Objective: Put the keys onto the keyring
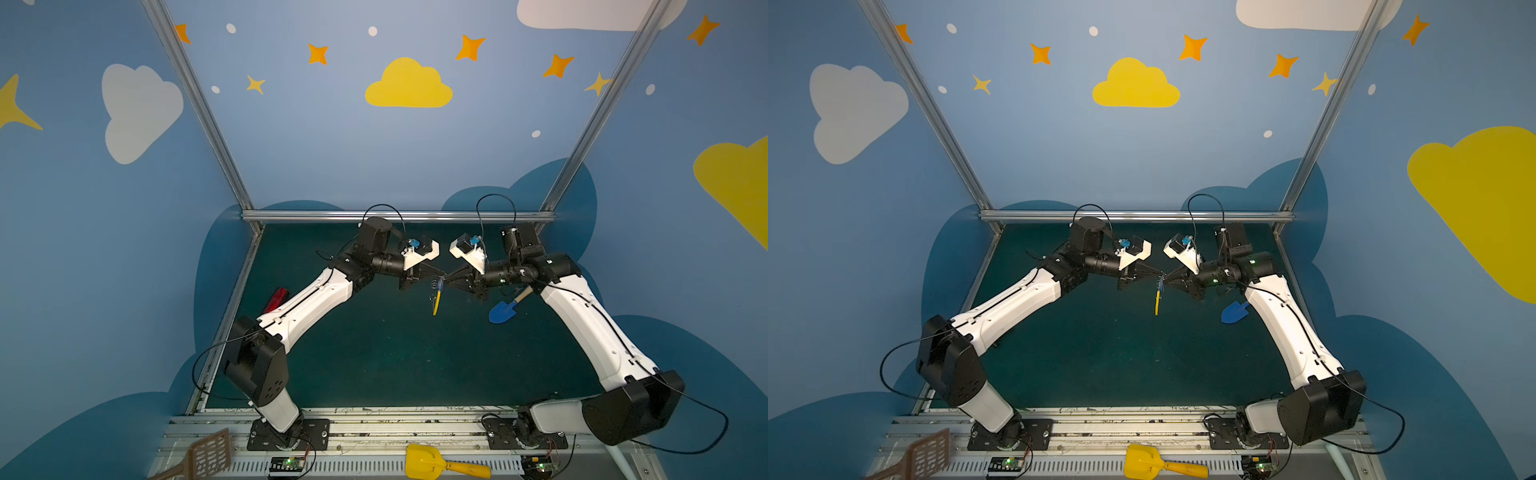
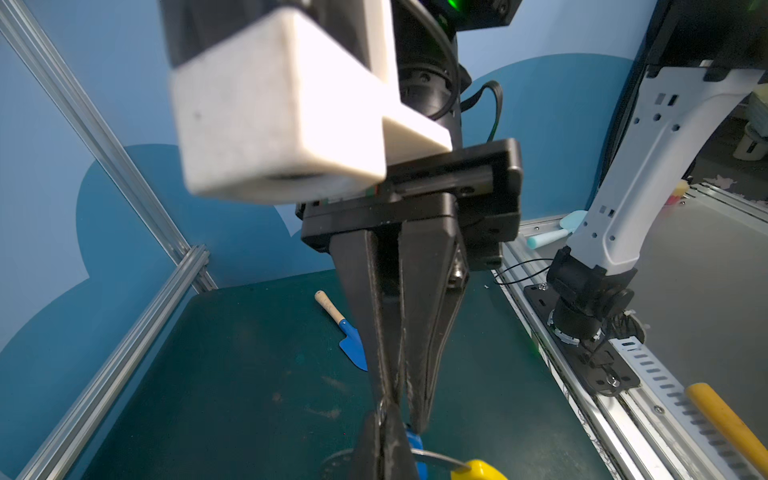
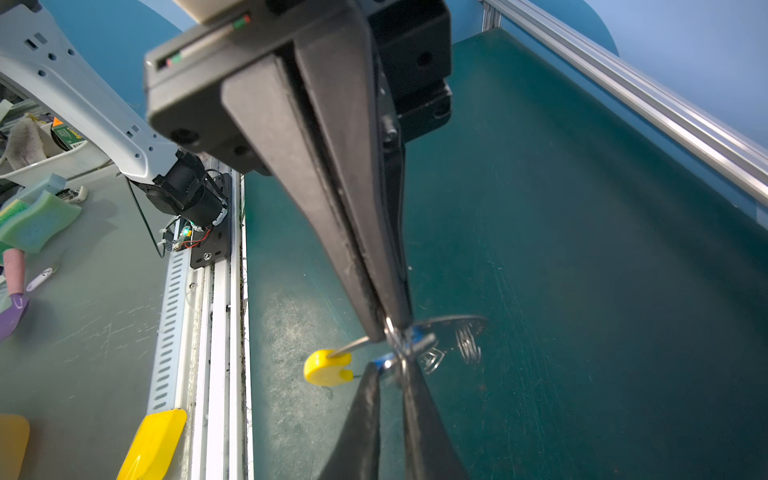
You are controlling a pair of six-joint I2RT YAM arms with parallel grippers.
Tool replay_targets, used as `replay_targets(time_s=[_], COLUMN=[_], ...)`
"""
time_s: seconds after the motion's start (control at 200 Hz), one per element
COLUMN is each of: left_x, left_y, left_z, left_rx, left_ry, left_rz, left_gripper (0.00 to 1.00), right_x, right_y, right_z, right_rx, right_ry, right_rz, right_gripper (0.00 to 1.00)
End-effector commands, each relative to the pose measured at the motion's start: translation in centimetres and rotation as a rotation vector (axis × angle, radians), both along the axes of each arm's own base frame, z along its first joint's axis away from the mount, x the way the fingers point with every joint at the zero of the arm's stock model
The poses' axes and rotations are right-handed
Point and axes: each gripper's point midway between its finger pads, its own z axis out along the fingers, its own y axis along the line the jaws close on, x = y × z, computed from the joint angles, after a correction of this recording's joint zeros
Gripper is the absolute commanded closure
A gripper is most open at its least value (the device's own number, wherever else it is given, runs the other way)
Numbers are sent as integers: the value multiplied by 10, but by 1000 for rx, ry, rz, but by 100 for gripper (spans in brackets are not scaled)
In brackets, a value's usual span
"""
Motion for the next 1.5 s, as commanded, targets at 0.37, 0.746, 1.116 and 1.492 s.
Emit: replay_targets(time_s=[0.37,0.746,1.116,1.492], left_x=[-4,-4,-8,-9], left_y=[3,3,2,1], left_z=[32,31,31,31], left_rx=[-109,-109,-114,-114], left_ry=[-40,-35,-32,-33], left_rz=[6,0,-27,-33], left_gripper=[96,96,96,96], right_x=[-6,5,3,3], right_y=[2,-14,-2,4], right_z=[-2,27,40,39], right_rx=[50,89,167,179], right_ry=[26,-171,-163,-141], right_rz=[18,-96,-25,11], right_gripper=[99,69,71,87])
